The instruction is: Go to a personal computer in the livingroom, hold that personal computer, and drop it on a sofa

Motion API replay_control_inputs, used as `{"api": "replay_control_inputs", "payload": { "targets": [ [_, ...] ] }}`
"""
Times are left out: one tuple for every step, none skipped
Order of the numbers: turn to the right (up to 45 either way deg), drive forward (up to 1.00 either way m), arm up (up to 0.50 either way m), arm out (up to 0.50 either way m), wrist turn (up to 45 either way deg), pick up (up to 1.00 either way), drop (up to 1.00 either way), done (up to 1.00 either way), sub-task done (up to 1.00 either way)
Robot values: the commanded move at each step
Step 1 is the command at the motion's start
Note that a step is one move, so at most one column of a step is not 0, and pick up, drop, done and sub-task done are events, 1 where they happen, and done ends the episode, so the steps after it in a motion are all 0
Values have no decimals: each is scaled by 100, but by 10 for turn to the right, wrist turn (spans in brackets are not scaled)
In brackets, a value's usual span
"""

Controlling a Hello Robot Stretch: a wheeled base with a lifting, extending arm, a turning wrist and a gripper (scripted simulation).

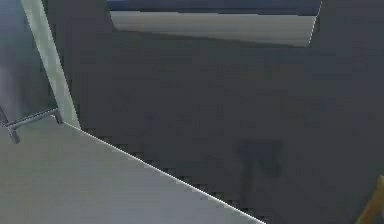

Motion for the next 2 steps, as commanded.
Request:
{"api": "replay_control_inputs", "payload": {
  "targets": [
    [450, 0, 0, 0, 0, 0, 0, 0, 0],
    [450, 0, 0, 0, 0, 0, 0, 0, 0]
  ]
}}
